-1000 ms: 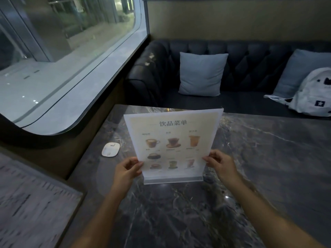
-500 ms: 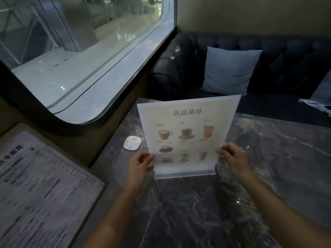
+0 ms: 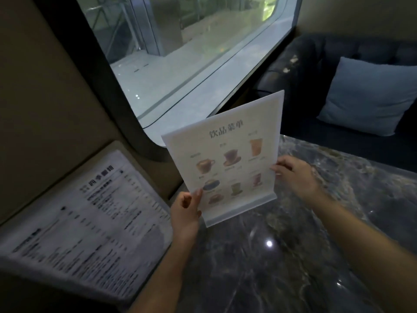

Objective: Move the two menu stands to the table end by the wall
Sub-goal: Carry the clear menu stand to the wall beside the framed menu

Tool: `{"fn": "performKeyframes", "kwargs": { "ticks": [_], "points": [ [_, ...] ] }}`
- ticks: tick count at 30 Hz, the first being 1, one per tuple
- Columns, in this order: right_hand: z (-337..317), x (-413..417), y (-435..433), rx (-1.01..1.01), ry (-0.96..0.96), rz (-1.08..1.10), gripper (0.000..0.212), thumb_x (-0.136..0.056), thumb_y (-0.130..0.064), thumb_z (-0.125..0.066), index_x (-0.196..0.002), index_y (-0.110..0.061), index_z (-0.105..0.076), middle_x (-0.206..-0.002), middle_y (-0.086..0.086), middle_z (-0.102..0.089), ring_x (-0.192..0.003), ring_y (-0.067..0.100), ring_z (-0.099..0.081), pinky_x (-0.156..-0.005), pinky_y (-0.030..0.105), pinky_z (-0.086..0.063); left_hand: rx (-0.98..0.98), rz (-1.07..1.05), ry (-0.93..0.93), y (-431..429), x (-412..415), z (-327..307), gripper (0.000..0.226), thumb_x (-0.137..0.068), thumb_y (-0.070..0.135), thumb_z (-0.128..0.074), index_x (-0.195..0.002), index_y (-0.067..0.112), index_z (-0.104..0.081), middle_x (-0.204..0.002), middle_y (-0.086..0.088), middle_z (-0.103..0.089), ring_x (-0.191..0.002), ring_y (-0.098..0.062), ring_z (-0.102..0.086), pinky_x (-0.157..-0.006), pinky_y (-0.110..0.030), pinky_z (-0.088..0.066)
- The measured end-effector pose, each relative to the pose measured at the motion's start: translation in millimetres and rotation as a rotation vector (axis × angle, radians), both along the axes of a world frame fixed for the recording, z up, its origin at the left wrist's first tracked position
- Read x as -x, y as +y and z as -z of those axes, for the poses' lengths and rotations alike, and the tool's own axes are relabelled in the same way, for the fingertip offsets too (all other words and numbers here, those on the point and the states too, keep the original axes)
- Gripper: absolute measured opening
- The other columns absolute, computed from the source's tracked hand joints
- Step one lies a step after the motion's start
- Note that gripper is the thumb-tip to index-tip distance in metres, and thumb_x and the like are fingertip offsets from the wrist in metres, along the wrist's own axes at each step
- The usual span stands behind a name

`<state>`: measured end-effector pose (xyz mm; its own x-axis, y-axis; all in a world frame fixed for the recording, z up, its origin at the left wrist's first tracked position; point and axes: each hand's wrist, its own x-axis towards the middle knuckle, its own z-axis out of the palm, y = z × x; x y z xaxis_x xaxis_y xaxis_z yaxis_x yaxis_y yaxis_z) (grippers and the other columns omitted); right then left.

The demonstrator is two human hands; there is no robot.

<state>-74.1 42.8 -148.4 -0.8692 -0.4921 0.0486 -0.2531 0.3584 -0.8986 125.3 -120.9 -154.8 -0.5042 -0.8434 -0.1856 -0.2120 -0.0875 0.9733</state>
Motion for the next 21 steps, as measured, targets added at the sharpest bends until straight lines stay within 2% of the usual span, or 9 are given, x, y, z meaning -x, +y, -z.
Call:
{"fn": "performKeyframes", "kwargs": {
  "ticks": [2, 4, 6, 8, 10, 12, 14, 17, 21],
  "points": [
    [5, 5, -17, 0.047, -0.111, -0.011, 0.005, -0.084, -0.007, -0.058, -0.085, -0.005, -0.063, -0.092, 0.019, -0.067, -0.077, 0.019, -0.064, -0.073, 0.028, -0.058, 0.040, -0.009, 0.007, -3, -3, 1, 0.028, -0.086, 0.034, -0.058, -0.076, 0.008, -0.053, -0.076, -0.006, -0.060, -0.075, -0.021, -0.060, -0.071, -0.048, -0.054],
    [8, 6, -31, 0.082, -0.187, -0.022, 0.011, -0.085, -0.001, -0.055, -0.091, 0.008, -0.059, -0.102, 0.033, -0.062, -0.092, 0.041, -0.062, -0.085, 0.045, -0.055, 0.056, -0.005, 0.021, -6, -4, 3, 0.024, -0.088, 0.032, -0.056, -0.077, 0.011, -0.053, -0.079, -0.009, -0.061, -0.078, -0.026, -0.060, -0.075, -0.052, -0.052],
    [13, 6, -39, 0.112, -0.234, -0.013, 0.013, -0.084, 0.004, -0.054, -0.093, 0.014, -0.056, -0.103, 0.041, -0.058, -0.099, 0.053, -0.055, -0.091, 0.062, -0.044, 0.056, 0.011, 0.039, -8, -3, 4, 0.011, -0.089, 0.030, -0.054, -0.081, 0.024, -0.058, -0.086, 0.002, -0.066, -0.086, -0.023, -0.064, -0.078, -0.049, -0.052],
    [16, 6, -44, 0.138, -0.261, 0.017, 0.011, -0.083, 0.006, -0.055, -0.092, 0.012, -0.057, -0.100, 0.039, -0.059, -0.095, 0.052, -0.057, -0.091, 0.063, -0.044, 0.068, 0.058, 0.051, -8, -2, 2, 0.010, -0.089, 0.029, -0.053, -0.089, 0.036, -0.061, -0.095, 0.017, -0.067, -0.094, -0.009, -0.064, -0.083, -0.039, -0.053],
    [19, 6, -45, 0.167, -0.303, 0.034, 0.010, -0.082, 0.004, -0.056, -0.092, 0.005, -0.058, -0.094, 0.030, -0.061, -0.087, 0.039, -0.059, -0.087, 0.054, -0.049, 0.102, 0.122, 0.052, -11, -3, -2, 0.017, -0.089, 0.032, -0.053, -0.090, 0.047, -0.061, -0.094, 0.027, -0.068, -0.094, 0.001, -0.062, -0.083, -0.034, -0.052],
    [23, 8, -46, 0.179, -0.320, 0.011, 0.008, -0.082, 0.003, -0.058, -0.088, 0.000, -0.055, -0.081, 0.016, -0.060, -0.079, 0.027, -0.057, -0.069, 0.032, -0.055, 0.168, 0.137, 0.035, -16, -4, -10, 0.017, -0.086, 0.035, -0.055, -0.084, 0.052, -0.058, -0.090, 0.031, -0.066, -0.090, 0.002, -0.062, -0.078, -0.033, -0.054],
    [29, 8, -48, 0.152, -0.320, -0.032, 0.010, -0.081, 0.002, -0.060, -0.086, -0.002, -0.053, -0.073, 0.005, -0.057, -0.068, 0.019, -0.056, -0.050, 0.013, -0.049, 0.247, 0.102, 0.052, -23, -3, -24, 0.012, -0.079, 0.043, -0.057, -0.080, 0.053, -0.053, -0.088, 0.023, -0.067, -0.084, 0.002, -0.063, -0.070, -0.027, -0.057],
    [41, 7, -53, 0.118, -0.351, -0.063, 0.013, -0.081, -0.002, -0.061, -0.090, 0.001, -0.053, -0.073, 0.004, -0.056, -0.063, 0.014, -0.055, -0.041, 0.013, -0.044, 0.449, 0.059, 0.067, -35, -5, -47, 0.022, -0.080, 0.036, -0.061, -0.082, 0.053, -0.048, -0.084, 0.021, -0.063, -0.079, 0.005, -0.061, -0.062, -0.017, -0.054],
    [48, 8, -58, 0.177, -0.414, -0.023, 0.015, -0.082, -0.003, -0.060, -0.091, 0.004, -0.050, -0.073, 0.007, -0.048, -0.063, 0.013, -0.053, -0.041, 0.016, -0.045, 0.651, 0.041, 0.039, -49, -6, -65, 0.016, -0.089, 0.021, -0.053, -0.087, 0.035, -0.047, -0.079, 0.009, -0.059, -0.075, -0.008, -0.060, -0.065, -0.040, -0.057]
  ]
}}
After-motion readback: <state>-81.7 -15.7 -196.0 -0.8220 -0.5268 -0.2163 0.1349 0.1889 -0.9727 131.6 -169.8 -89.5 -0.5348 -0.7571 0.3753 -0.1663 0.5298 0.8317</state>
